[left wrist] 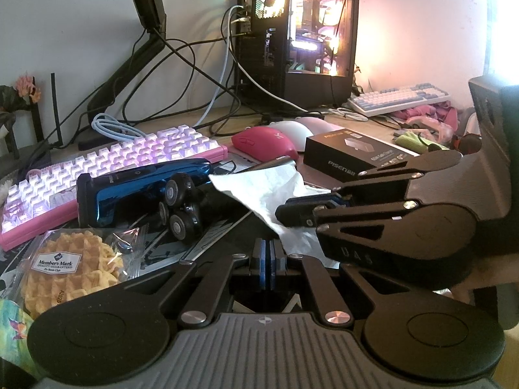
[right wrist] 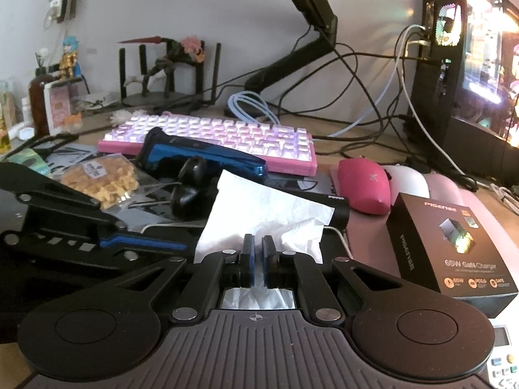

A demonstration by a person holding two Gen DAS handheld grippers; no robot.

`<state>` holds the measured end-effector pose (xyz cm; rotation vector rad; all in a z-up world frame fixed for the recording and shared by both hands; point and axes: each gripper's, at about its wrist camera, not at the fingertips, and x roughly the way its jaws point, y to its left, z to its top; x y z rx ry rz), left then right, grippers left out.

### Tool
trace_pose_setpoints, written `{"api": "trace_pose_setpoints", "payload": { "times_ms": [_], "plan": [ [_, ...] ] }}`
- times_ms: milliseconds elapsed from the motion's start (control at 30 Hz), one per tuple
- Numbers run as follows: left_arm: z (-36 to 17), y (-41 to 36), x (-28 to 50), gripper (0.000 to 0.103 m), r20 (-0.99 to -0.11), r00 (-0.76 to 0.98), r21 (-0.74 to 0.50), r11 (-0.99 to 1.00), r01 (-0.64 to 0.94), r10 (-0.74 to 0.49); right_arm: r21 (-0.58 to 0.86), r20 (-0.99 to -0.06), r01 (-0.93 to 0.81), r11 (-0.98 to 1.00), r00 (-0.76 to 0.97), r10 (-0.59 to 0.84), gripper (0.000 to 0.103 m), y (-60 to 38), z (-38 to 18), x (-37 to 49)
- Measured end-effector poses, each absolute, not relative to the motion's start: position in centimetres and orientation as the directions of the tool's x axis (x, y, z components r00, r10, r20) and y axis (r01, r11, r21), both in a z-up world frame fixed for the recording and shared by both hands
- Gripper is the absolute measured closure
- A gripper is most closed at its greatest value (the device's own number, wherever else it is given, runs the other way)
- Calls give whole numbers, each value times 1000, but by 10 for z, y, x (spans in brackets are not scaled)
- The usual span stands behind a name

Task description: Clean container

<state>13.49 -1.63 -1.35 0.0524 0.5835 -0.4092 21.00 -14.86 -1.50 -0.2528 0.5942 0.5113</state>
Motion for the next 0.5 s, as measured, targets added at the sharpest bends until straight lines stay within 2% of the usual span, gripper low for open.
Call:
{"api": "trace_pose_setpoints", "payload": {
  "times_ms": [500],
  "plan": [
    [-14,-13,136,95,-546,756,-66,918,391,-361,-54,-590,-532,845,700,403,96,-156,-9,196]
  ]
}}
